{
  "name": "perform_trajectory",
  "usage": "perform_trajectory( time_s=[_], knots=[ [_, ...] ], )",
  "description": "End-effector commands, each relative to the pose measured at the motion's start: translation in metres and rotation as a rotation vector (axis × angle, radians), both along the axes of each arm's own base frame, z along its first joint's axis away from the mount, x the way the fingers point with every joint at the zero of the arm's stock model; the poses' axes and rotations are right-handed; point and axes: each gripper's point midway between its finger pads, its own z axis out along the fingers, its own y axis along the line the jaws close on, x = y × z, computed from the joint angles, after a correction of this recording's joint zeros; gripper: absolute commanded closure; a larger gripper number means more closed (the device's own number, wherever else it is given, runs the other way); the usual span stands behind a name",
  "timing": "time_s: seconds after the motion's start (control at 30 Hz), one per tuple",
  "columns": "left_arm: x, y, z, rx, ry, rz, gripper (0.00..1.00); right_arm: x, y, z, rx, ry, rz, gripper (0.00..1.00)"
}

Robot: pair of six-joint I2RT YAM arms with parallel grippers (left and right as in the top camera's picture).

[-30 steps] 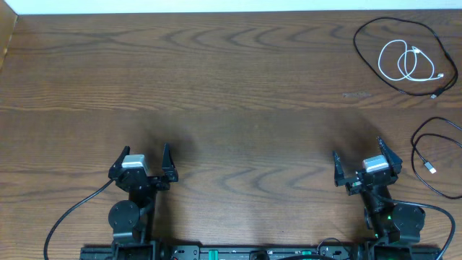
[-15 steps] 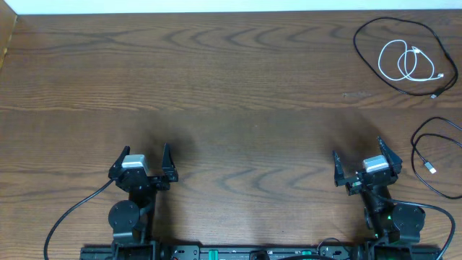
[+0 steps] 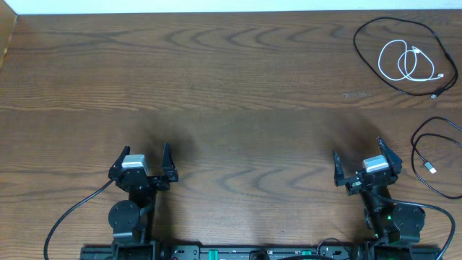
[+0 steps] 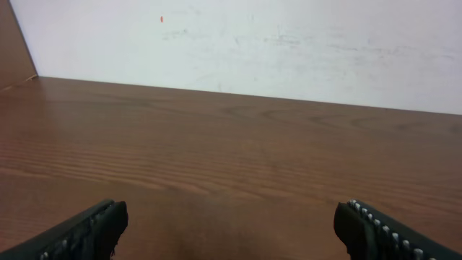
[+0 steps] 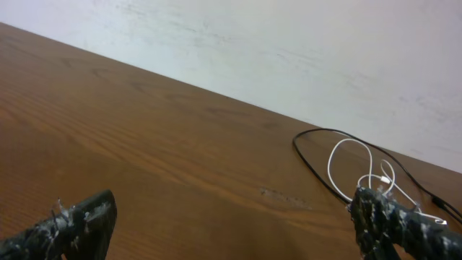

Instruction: Untangle cables

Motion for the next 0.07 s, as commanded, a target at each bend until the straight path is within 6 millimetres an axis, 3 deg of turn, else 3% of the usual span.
perform_trajectory(
  time_s=[0.0, 0.03],
  knots=[
    [-0.0012, -0.0004, -0.0151, 0.017, 0.050, -0.007, 0.04, -0.0004, 0.0013, -0.0005, 0.012, 0.002, 0.004, 0.01],
    [-0.0012, -0.0004, -0.0151, 0.017, 0.050, -0.007, 0.04, -0.0004, 0.0013, -0.0005, 0.012, 0.002, 0.004, 0.01]
  ],
)
